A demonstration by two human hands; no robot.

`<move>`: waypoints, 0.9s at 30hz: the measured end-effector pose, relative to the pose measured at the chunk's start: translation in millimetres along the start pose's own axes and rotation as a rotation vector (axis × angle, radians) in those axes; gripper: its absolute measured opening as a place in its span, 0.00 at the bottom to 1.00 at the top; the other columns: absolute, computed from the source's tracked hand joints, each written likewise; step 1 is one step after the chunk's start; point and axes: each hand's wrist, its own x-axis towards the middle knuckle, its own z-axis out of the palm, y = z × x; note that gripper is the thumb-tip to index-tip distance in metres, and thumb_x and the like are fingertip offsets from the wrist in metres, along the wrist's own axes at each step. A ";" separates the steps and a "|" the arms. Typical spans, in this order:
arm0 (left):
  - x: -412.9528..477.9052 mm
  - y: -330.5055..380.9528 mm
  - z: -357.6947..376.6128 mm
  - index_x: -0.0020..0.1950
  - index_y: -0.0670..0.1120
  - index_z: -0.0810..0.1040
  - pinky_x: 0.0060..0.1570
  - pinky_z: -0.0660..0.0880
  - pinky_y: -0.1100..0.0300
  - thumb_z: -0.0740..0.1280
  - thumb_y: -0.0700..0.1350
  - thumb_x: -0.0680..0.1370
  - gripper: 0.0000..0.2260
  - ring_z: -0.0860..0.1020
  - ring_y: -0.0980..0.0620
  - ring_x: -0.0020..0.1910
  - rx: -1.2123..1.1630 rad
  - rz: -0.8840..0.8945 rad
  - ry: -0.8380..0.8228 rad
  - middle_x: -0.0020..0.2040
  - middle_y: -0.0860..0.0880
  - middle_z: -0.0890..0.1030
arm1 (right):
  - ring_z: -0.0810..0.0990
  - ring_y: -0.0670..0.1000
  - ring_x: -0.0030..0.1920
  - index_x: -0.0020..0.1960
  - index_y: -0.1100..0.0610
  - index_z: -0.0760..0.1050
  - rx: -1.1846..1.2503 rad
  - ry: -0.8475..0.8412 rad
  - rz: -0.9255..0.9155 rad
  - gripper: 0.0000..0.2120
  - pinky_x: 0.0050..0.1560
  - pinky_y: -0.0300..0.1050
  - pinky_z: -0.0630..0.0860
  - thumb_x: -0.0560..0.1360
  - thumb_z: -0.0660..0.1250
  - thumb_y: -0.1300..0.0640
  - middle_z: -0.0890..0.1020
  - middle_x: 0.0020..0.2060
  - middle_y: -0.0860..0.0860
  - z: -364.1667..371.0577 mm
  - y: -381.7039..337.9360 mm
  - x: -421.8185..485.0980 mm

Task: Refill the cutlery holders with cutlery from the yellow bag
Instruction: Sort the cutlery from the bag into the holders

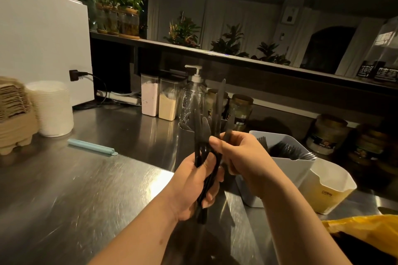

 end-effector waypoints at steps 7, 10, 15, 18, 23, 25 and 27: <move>-0.8 -2.2 -2.0 0.49 0.40 0.72 0.23 0.67 0.62 0.70 0.59 0.75 0.22 0.70 0.53 0.23 -0.010 0.048 -0.062 0.30 0.47 0.73 | 0.83 0.47 0.31 0.44 0.62 0.81 0.144 0.035 -0.029 0.04 0.29 0.35 0.75 0.74 0.74 0.62 0.84 0.32 0.52 5.4 -1.6 -2.6; -1.0 -1.1 -3.0 0.51 0.39 0.74 0.23 0.69 0.62 0.76 0.51 0.74 0.19 0.73 0.53 0.25 -0.029 0.034 -0.057 0.33 0.47 0.76 | 0.86 0.54 0.40 0.46 0.59 0.81 0.132 0.020 -0.012 0.03 0.40 0.47 0.79 0.75 0.73 0.60 0.86 0.37 0.54 2.3 1.5 -1.3; 0.4 1.3 -0.9 0.48 0.42 0.79 0.23 0.73 0.60 0.73 0.51 0.73 0.14 0.76 0.49 0.28 -0.081 0.057 -0.007 0.40 0.42 0.79 | 0.78 0.53 0.28 0.46 0.63 0.78 0.239 -0.031 -0.044 0.02 0.24 0.42 0.72 0.78 0.68 0.65 0.82 0.32 0.56 1.4 -2.4 -2.8; -0.5 2.4 -0.2 0.50 0.41 0.79 0.26 0.76 0.57 0.71 0.53 0.76 0.14 0.79 0.47 0.31 -0.065 0.049 0.024 0.42 0.41 0.81 | 0.77 0.51 0.28 0.46 0.63 0.77 0.250 -0.050 -0.044 0.03 0.24 0.41 0.70 0.79 0.66 0.64 0.80 0.30 0.54 1.8 -2.5 -3.1; -1.1 2.0 0.7 0.54 0.41 0.77 0.28 0.79 0.55 0.68 0.54 0.75 0.18 0.81 0.44 0.33 -0.053 0.058 0.035 0.44 0.40 0.83 | 0.77 0.51 0.30 0.47 0.62 0.78 0.247 -0.026 -0.026 0.04 0.25 0.41 0.70 0.80 0.65 0.64 0.80 0.32 0.56 0.7 -3.2 -3.7; -0.2 1.3 0.9 0.56 0.41 0.77 0.30 0.80 0.54 0.66 0.55 0.76 0.19 0.82 0.43 0.34 -0.062 0.056 0.035 0.44 0.40 0.83 | 0.78 0.52 0.32 0.49 0.61 0.78 0.249 -0.032 -0.016 0.03 0.27 0.43 0.70 0.80 0.65 0.63 0.81 0.34 0.57 0.5 -3.9 -4.0; 0.8 0.8 1.0 0.58 0.41 0.77 0.31 0.81 0.53 0.65 0.56 0.76 0.20 0.82 0.42 0.35 -0.062 0.053 0.021 0.45 0.41 0.83 | 0.78 0.53 0.33 0.50 0.62 0.78 0.229 -0.035 -0.007 0.04 0.29 0.43 0.71 0.81 0.65 0.62 0.81 0.36 0.57 0.8 -4.3 -4.0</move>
